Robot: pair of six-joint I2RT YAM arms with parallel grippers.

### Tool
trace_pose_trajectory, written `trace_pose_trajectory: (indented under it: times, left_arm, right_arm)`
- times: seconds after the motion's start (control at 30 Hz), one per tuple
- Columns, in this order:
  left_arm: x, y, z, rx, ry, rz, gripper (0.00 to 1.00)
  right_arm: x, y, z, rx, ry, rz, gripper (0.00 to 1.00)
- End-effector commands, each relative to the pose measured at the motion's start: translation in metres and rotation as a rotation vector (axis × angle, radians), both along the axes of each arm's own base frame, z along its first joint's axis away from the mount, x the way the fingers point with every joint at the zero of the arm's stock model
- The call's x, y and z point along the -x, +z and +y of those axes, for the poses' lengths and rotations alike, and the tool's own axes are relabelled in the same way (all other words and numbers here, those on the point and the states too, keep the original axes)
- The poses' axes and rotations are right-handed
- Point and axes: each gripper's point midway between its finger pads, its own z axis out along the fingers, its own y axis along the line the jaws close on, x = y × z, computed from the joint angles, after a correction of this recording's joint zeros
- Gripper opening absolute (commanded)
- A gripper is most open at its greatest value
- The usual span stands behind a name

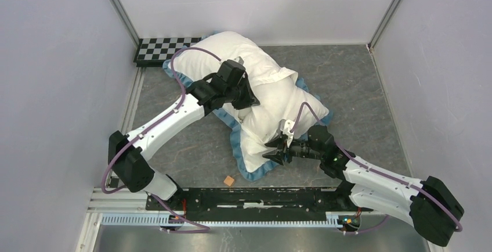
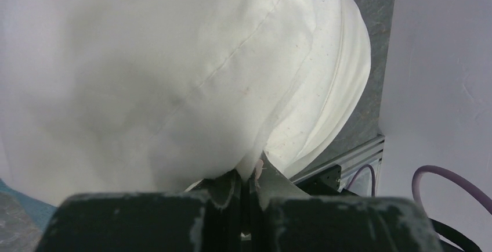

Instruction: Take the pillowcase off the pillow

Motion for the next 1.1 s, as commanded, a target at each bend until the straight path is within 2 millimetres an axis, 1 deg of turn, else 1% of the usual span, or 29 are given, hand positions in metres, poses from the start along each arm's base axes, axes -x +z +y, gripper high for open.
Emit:
trace_pose_trajectory:
  times: [0.0, 0.07, 0.1, 0.23, 0.33, 0.5, 0.57, 0.73, 0.9, 1.0, 1.07]
  left_arm:
    - [-0.049, 0.100, 0.003, 0.143, 0.078, -0.294, 0.02]
    - [-0.054, 0.099, 0.009, 0.150, 0.080, -0.282, 0.02]
    - [-0.055, 0.102, 0.011, 0.161, 0.077, -0.279, 0.02]
    - [-0.051, 0.119, 0.017, 0.184, 0.061, -0.307, 0.02]
    - [-0.051, 0.128, 0.026, 0.167, 0.071, -0.324, 0.02]
    - [-0.046, 0.146, 0.037, 0.181, 0.067, -0.351, 0.02]
    - [-0.046, 0.152, 0.047, 0.157, 0.079, -0.374, 0.02]
    - [-0.043, 0.165, 0.074, 0.113, 0.118, -0.416, 0.02]
    - [-0.040, 0.181, 0.090, 0.131, 0.145, -0.450, 0.02]
    - [-0.041, 0.183, 0.095, 0.131, 0.156, -0.456, 0.02]
    - [-0.042, 0.178, 0.093, 0.130, 0.147, -0.445, 0.02]
  right_arm:
    - [0.033, -0.043, -0.014, 0.096, 0.035, 0.180, 0.49]
    - [0.034, -0.049, -0.017, 0.108, 0.027, 0.194, 0.49]
    - [0.033, -0.056, -0.020, 0.128, 0.007, 0.206, 0.49]
    - [0.017, -0.079, -0.033, 0.207, -0.143, 0.250, 0.47]
    - [0.009, -0.088, -0.037, 0.209, -0.221, 0.281, 0.47]
    - [0.009, -0.093, -0.032, 0.169, -0.248, 0.345, 0.47]
    - [0.007, -0.094, -0.033, 0.162, -0.261, 0.354, 0.47]
    - [-0.006, -0.097, -0.047, 0.147, -0.335, 0.376, 0.49]
    - [-0.014, -0.100, -0.057, 0.143, -0.376, 0.411, 0.49]
    - [-0.018, -0.098, -0.058, 0.145, -0.386, 0.404, 0.49]
    - [-0.021, -0.088, -0.057, 0.145, -0.377, 0.380, 0.49]
